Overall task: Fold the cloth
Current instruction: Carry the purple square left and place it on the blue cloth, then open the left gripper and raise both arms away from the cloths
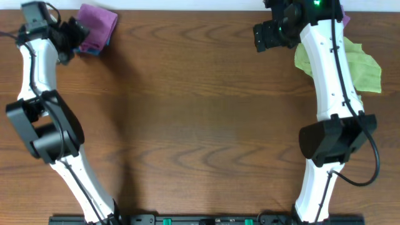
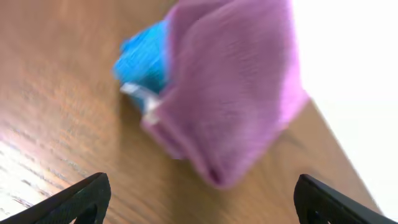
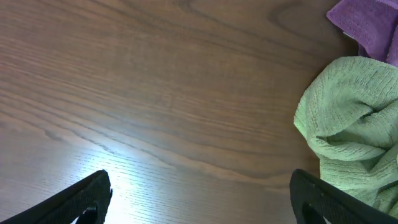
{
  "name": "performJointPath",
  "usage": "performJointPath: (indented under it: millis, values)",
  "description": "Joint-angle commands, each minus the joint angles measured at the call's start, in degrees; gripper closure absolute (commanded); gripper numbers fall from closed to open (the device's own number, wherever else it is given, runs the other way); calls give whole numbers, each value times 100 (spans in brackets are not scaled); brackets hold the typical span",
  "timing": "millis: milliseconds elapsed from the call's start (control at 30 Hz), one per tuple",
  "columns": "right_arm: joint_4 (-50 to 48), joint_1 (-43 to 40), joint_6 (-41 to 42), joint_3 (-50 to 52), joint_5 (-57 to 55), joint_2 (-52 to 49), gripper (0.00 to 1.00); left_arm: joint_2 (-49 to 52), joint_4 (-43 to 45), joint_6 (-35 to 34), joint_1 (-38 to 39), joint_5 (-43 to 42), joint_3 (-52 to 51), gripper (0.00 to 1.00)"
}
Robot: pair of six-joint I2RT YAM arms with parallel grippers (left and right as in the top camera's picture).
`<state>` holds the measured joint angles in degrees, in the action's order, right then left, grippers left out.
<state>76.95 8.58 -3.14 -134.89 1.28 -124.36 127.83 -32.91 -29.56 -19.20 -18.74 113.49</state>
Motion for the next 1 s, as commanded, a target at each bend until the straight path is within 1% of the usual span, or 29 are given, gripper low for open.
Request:
performJointPath:
  millis: [0,133,233,333,433,600,733,833,967]
  values:
    - [-4,-26,68,-26,-39,-57,7,-612,160,564,17,-39,111,5]
    - [-57,-37,-66,-26,-44,-96,4,-699,175,962,85,-186,111,5]
    - [-63,-68,-81,-26,-44,-114,2,-699,-44,1233,155,-535,111,5]
    - [0,-114,-81,-26,-50,-111,1,-750,-356,1423,260,-553,111,5]
    - [212,-170,-79,-26,-63,-111,1,-931,-767,1685,413,-448,111,5]
    - [492,-184,-81,-26,-63,-39,1,-1394,-1360,2041,752,0,111,5]
    - [616,-175,-83,-26,-63,258,1,-1884,-1648,2199,1054,142,109,5]
    - [750,-175,-278,-26,-63,726,1,-2347,-1943,2350,1290,142,109,5]
    - [859,-175,-275,-26,-39,1215,1,-2789,-2345,2511,1541,168,94,5]
